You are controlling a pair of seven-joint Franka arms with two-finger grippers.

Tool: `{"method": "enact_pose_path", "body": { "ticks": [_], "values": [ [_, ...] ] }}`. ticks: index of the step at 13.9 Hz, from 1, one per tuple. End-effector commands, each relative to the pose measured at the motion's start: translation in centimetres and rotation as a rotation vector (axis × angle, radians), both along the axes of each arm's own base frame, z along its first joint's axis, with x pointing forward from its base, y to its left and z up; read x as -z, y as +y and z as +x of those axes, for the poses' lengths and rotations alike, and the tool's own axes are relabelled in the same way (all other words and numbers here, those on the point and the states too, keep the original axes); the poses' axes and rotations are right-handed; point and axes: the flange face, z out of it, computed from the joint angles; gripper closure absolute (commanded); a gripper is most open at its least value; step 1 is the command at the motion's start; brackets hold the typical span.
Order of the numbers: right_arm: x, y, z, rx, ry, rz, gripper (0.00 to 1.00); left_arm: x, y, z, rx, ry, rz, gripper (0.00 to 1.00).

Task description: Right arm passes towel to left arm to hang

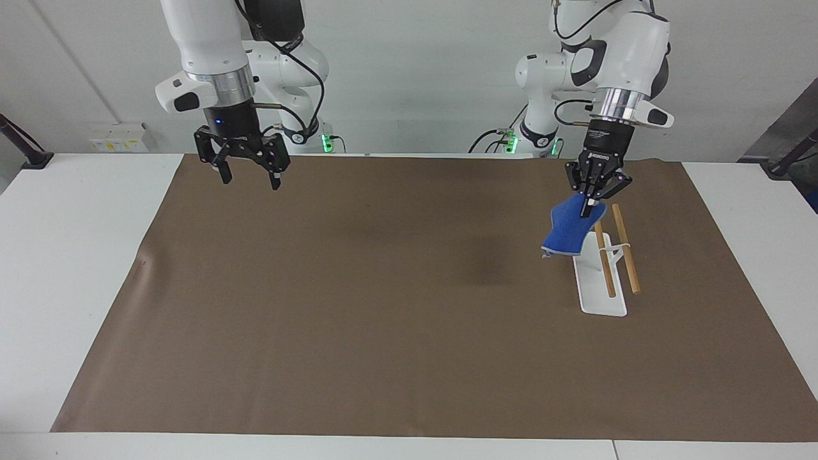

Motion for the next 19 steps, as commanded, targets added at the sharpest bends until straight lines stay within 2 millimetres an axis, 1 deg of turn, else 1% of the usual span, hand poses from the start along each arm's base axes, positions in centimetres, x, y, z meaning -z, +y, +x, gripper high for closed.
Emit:
{"method": "enact_pose_path", "body": {
  "ticks": [1, 2, 3, 5, 6, 7, 8, 9, 11, 13, 15, 19],
  "values": [
    [-2.5, -3.5, 0.1, -0.015, 0.046, -0.020, 0.00, 0.7, 2.7, -0.6, -0.055, -0.007, 0.021, 1.00],
    [-2.8, -5.2, 0.0, -0.001, 0.054, -0.014, 0.00, 1.4, 3.0, -0.6, -0.063, 0.006, 0.021, 1.00],
    [-3.1, -6.0, -0.3, -0.001, 0.067, -0.013, 0.00, 1.7, 3.7, -0.5, -0.078, 0.009, 0.021, 1.00],
    [-3.9, -6.7, -0.9, -0.005, 0.097, -0.013, 0.00, 3.1, 4.1, -0.3, -0.088, 0.034, 0.023, 1.00],
    [-3.7, -6.8, -1.1, -0.011, 0.111, -0.012, 0.00, 3.3, 4.7, -0.3, -0.101, 0.033, 0.024, 1.00],
    [-3.5, -7.0, -1.4, -0.006, 0.125, -0.009, 0.00, 3.4, 6.2, -0.2, -0.134, 0.030, 0.023, 1.00],
    [-2.6, -7.2, -1.7, -0.003, 0.148, -0.006, 0.00, 3.4, 6.6, -0.1, -0.143, 0.026, 0.023, 1.00],
    [-2.0, -7.5, -2.5, 0.001, 0.165, -0.002, 0.00, 3.6, 6.8, 0.0, -0.147, 0.028, 0.022, 1.00],
    [-1.9, -7.8, -2.5, 0.004, 0.166, -0.002, 0.00, 4.6, 8.1, 0.5, -0.172, 0.048, 0.021, 1.00],
    [-1.9, -7.4, -2.4, -0.004, 0.154, -0.004, 0.00, 5.6, 8.6, 1.0, -0.185, 0.058, 0.018, 1.00],
    [-2.0, -7.4, -2.3, -0.003, 0.145, -0.003, 0.00, 5.5, 10.9, 1.4, -0.227, 0.052, 0.018, 1.00],
    [-1.6, -7.4, -2.4, -0.013, 0.172, 0.002, 0.00, 5.7, 12.0, 1.3, -0.242, 0.052, 0.024, 1.00]
  ]
}}
